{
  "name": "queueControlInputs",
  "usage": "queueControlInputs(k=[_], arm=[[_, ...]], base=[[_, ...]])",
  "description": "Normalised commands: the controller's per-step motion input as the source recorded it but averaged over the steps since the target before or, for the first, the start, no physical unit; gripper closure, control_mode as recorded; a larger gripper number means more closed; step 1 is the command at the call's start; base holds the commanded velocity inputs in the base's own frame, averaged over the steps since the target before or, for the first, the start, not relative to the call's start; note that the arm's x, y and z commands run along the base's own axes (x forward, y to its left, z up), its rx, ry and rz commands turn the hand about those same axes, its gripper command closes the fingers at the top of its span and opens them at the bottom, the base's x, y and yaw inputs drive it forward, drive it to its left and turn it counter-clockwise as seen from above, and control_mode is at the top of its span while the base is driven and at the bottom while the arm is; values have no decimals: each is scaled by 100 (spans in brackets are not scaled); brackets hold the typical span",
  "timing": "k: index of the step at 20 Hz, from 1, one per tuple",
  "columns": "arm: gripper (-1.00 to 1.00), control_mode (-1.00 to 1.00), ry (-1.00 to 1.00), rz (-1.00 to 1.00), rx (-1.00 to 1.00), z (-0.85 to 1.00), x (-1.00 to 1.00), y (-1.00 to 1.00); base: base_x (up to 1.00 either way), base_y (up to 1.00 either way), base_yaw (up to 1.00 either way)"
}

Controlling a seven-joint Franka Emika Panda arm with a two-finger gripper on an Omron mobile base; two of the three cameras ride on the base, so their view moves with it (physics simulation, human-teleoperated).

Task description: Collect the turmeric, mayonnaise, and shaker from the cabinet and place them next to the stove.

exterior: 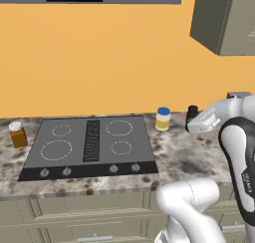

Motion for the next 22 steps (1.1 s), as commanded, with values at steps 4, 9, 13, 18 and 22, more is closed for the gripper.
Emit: queueControlInputs(k=[4, 9, 13, 18, 22], arm=[[100, -100, -12, 20, 0, -69, 1, -22], [100, -100, -7, 18, 0, -77, 18, -7], [100, -100, -10, 18, 0, -74, 25, -10], [100, -100, -9, 20, 1, -63, 34, -12], [100, -100, -9, 20, 2, -52, 46, -11]], base=[[0, 0, 0], [0, 0, 0], [0, 0, 0], [0, 0, 0], [0, 0, 0]])
